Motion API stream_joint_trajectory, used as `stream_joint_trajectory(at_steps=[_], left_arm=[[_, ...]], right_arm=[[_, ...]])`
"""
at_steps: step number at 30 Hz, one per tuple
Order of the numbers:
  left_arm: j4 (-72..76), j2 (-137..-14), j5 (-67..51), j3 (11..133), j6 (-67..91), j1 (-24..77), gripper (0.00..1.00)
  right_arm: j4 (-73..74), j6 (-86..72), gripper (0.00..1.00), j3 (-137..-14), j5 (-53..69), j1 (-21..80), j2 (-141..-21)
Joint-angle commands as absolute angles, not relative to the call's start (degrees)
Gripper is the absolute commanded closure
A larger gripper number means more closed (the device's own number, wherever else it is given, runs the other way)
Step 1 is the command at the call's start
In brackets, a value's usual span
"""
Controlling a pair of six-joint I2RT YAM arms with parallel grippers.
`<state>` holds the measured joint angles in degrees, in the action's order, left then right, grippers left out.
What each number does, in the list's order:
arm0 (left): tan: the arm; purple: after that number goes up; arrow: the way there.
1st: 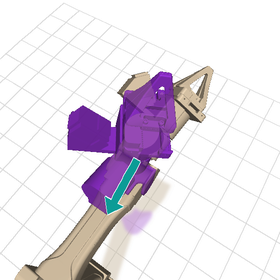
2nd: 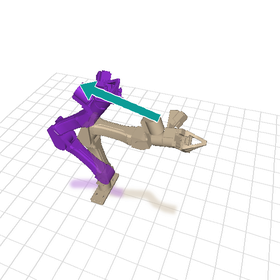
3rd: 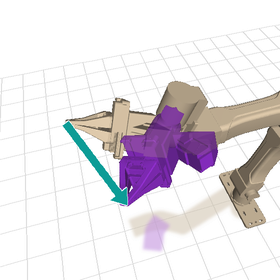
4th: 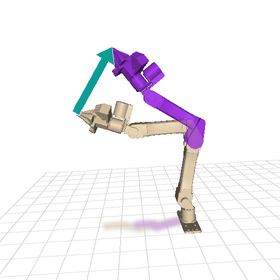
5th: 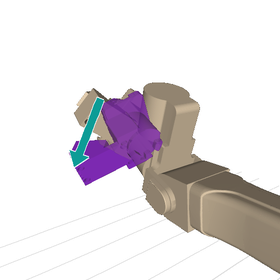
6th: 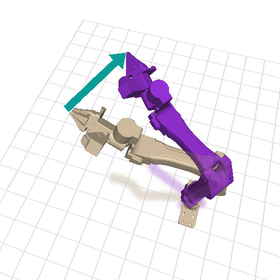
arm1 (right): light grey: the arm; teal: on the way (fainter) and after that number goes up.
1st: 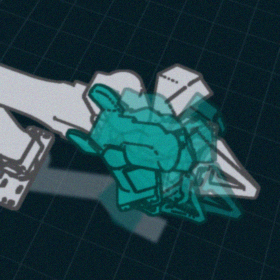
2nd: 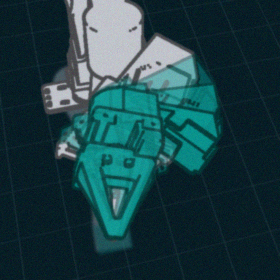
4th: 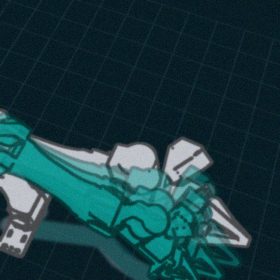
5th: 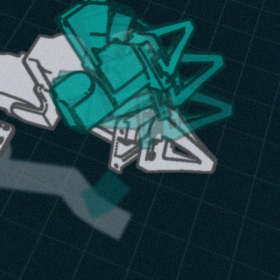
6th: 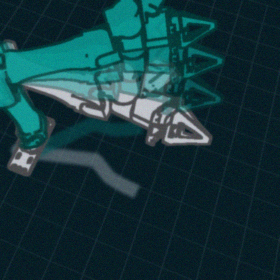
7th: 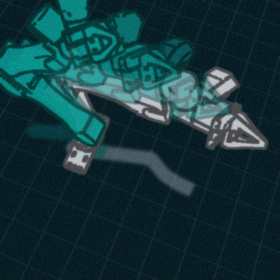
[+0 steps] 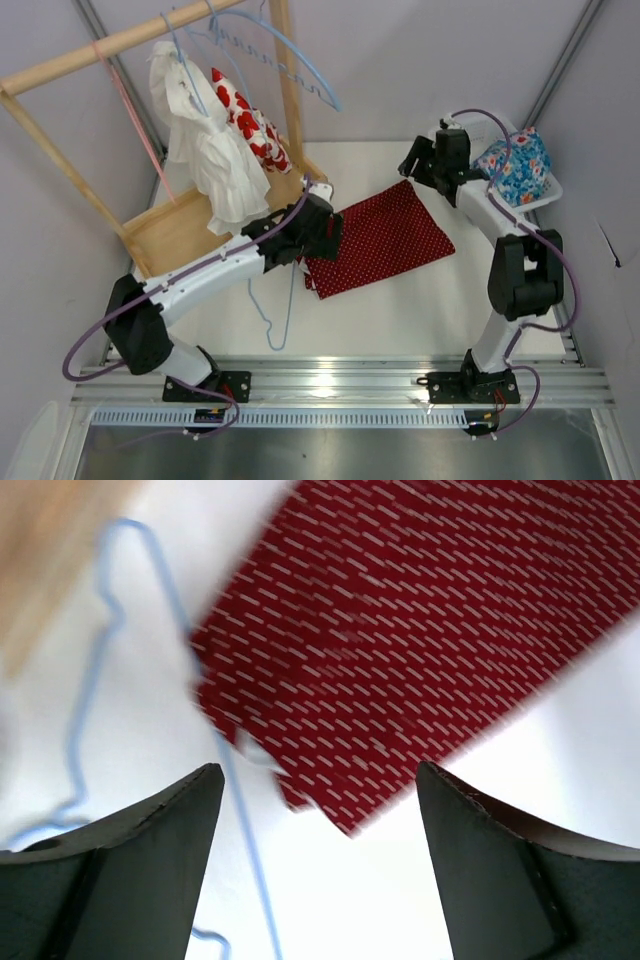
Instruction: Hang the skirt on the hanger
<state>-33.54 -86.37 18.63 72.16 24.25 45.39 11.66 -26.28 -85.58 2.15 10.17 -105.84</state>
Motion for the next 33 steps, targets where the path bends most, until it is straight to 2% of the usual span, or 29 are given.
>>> stream_joint_trajectory(at_steps=[1, 3, 4, 7, 13, 18, 24, 33], left_arm=[[-31.05, -83.67, 14.35, 68.39, 29.95, 49.57, 0.2], [-27.27, -84.45, 11.53, 65.49, 31.2, 50.18, 0.29], [-24.55, -85.25, 10.56, 65.04, 32.51, 50.19, 0.41], [-22.33, -90.41, 11.86, 65.56, 32.96, 49.92, 0.56], [-18.82, -99.4, 13.98, 70.04, 32.17, 45.18, 0.84], [-18.19, -105.99, 13.89, 72.77, 29.97, 42.45, 0.89], [-18.11, -109.95, 10.9, 71.91, 28.83, 42.54, 0.94], [-14.5, -106.53, 4.4, 64.17, 22.61, 46.12, 0.94]], right_arm=[[6.26, -23.65, 0.36, -75.37, 4.58, 10.37, -98.9], [5.19, -23.64, 0.51, -71.47, 4.13, 9.93, -97.91], [4.92, -23.64, 0.64, -69.11, 4.48, 9.58, -97.91], [6.15, -23.64, 0.79, -67.33, 4.92, 9.4, -99.05], [6.68, -24.08, 0.92, -63.73, -2.44, 11.42, -102.39], [7.03, -25.48, 1.0, -59.08, -7.64, 11.43, -101.78], [8.87, -28.21, 1.0, -51.87, -10.98, 11.6, -98.27], [15.11, -35.94, 1.0, -36.22, -16.78, 11.86, -78.59]])
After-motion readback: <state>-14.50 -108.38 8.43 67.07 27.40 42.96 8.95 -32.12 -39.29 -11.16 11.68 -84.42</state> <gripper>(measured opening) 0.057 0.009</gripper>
